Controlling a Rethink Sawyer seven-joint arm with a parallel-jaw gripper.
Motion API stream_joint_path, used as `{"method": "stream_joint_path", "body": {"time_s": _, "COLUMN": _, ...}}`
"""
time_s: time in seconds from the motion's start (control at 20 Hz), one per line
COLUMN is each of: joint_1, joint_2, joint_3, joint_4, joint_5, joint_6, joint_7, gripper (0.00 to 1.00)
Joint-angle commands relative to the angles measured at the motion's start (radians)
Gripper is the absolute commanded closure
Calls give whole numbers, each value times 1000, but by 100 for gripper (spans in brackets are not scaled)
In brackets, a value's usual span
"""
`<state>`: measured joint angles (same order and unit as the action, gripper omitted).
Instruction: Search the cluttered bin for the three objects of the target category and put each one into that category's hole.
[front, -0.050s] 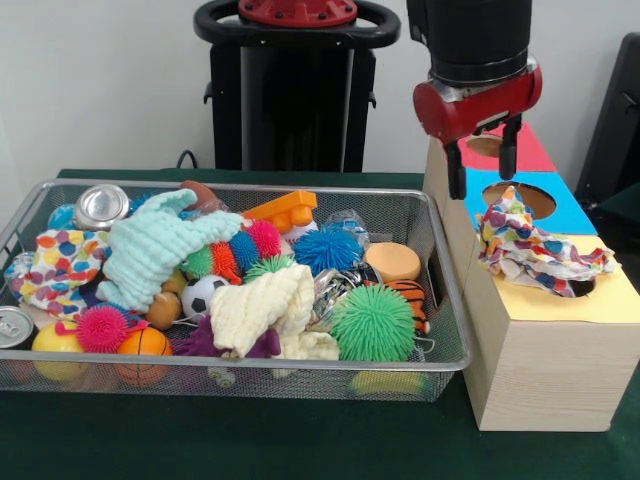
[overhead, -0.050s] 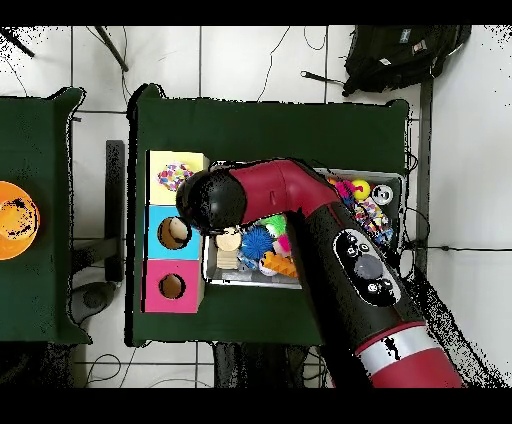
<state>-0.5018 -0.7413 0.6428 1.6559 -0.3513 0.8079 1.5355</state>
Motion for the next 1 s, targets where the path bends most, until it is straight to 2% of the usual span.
{"method": "stream_joint_path", "body": {"time_s": 0.05, "joint_1": 15, "joint_2": -18, "joint_3": 26, "joint_4": 44, "joint_5": 37, "joint_6": 75, "joint_7": -5, "gripper": 0}}
{"method": "stream_joint_path", "body": {"time_s": 0.6, "joint_1": 49, "joint_2": 5, "joint_3": -12, "joint_4": 0, "joint_5": 65, "joint_6": 112, "joint_7": 25, "gripper": 0}}
{"method": "stream_joint_path", "body": {"time_s": 1.0, "joint_1": 47, "joint_2": 23, "joint_3": -37, "joint_4": -27, "joint_5": 84, "joint_6": 119, "joint_7": 42, "gripper": 0}}
